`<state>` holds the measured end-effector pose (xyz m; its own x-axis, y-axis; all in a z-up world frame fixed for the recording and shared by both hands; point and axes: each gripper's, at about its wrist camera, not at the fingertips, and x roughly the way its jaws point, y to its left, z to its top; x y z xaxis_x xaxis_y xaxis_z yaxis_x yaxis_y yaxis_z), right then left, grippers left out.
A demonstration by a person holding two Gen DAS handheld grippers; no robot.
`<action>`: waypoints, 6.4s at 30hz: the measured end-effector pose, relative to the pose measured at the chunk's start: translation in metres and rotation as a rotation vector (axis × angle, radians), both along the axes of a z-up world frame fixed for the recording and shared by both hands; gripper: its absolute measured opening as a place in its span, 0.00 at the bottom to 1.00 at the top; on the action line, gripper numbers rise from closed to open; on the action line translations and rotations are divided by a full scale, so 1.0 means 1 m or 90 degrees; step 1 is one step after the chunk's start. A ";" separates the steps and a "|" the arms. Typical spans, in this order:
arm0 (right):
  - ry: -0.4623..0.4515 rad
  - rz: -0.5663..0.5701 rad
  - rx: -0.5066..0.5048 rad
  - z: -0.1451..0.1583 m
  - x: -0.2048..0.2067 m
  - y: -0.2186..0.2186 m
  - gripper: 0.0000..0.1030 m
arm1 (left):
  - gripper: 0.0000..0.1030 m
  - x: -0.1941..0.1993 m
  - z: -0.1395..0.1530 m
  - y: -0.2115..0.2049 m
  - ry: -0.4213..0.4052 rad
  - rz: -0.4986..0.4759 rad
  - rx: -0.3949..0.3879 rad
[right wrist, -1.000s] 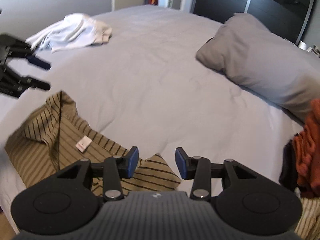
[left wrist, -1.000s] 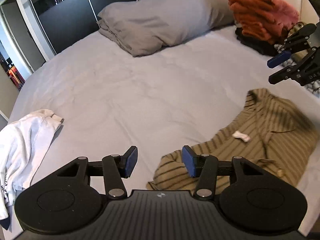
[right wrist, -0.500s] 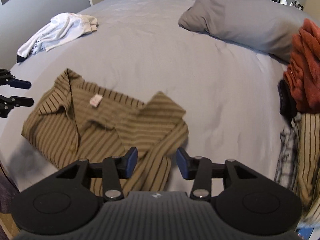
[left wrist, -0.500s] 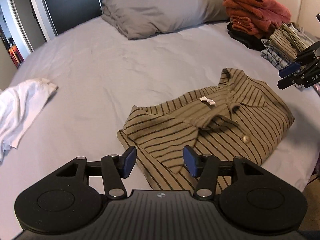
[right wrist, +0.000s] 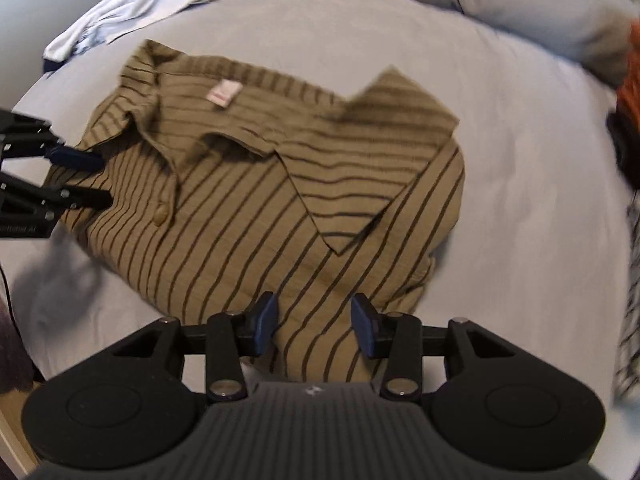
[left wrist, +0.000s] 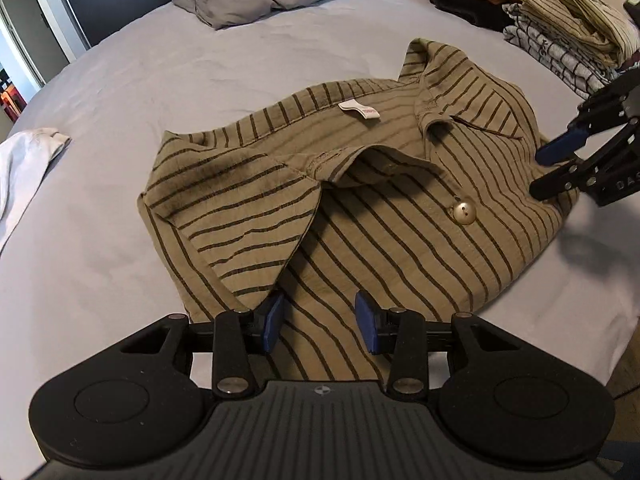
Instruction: Fold clothes
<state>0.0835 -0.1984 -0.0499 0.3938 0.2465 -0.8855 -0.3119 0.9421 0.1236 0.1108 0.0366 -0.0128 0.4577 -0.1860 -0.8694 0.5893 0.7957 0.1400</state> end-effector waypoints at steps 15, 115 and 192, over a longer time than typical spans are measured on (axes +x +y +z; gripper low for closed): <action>-0.007 -0.073 0.059 0.039 0.005 -0.030 0.72 | 0.59 0.008 0.046 0.037 -0.039 0.141 -0.080; -0.201 -0.324 0.128 0.142 0.011 -0.496 0.20 | 0.15 0.058 0.081 -0.411 0.014 -0.076 -0.452; -0.282 -0.335 -0.094 0.163 -0.044 -0.314 0.87 | 0.68 -0.050 0.119 -0.368 -0.209 -0.005 -0.289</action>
<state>0.0391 -0.5123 0.1127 0.7589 -0.1866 -0.6239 0.1991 0.9787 -0.0506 0.0610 -0.3314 0.1062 0.6878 -0.5134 -0.5132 0.5788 0.8145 -0.0391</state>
